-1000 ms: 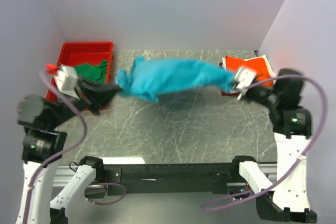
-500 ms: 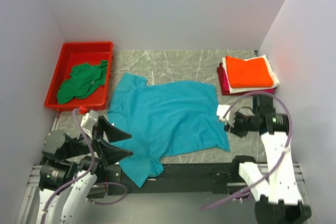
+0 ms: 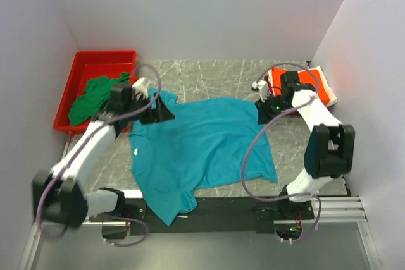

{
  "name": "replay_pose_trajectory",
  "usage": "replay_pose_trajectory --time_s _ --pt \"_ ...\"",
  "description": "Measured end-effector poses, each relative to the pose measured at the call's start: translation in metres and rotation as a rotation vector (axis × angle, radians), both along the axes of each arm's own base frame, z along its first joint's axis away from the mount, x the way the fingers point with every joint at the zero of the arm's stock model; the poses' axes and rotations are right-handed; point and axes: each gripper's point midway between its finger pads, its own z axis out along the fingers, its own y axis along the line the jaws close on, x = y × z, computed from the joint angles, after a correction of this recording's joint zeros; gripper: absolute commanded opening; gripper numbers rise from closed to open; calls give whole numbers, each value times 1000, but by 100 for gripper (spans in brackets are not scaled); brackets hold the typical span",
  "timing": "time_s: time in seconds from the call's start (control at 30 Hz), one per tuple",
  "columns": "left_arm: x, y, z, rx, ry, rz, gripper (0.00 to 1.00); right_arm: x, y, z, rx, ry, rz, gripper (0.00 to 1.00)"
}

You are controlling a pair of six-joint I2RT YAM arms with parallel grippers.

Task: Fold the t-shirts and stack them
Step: Flatten the tshirt out

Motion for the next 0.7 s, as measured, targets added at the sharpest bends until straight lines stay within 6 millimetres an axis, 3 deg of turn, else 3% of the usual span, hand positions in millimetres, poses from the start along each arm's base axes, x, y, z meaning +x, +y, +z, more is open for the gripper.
replay_pose_trajectory --time_s 0.13,0.27,0.4,0.47,0.57,0.7 --pt "80 9 -28 148 48 83 74 43 -7 -20 -52 37 -121 41" --pt "165 24 -34 247 1 145 63 87 -7 -21 -62 24 -207 43" --pt "213 41 -53 308 8 161 58 120 -3 -24 -85 7 -257 42" --pt "214 45 -68 326 34 153 58 131 0 -32 -112 14 -281 43" --pt "197 47 -87 351 85 126 59 138 -2 -46 -153 36 -313 44" --pt "166 48 -91 356 108 99 59 140 -6 -67 -210 74 -338 42"
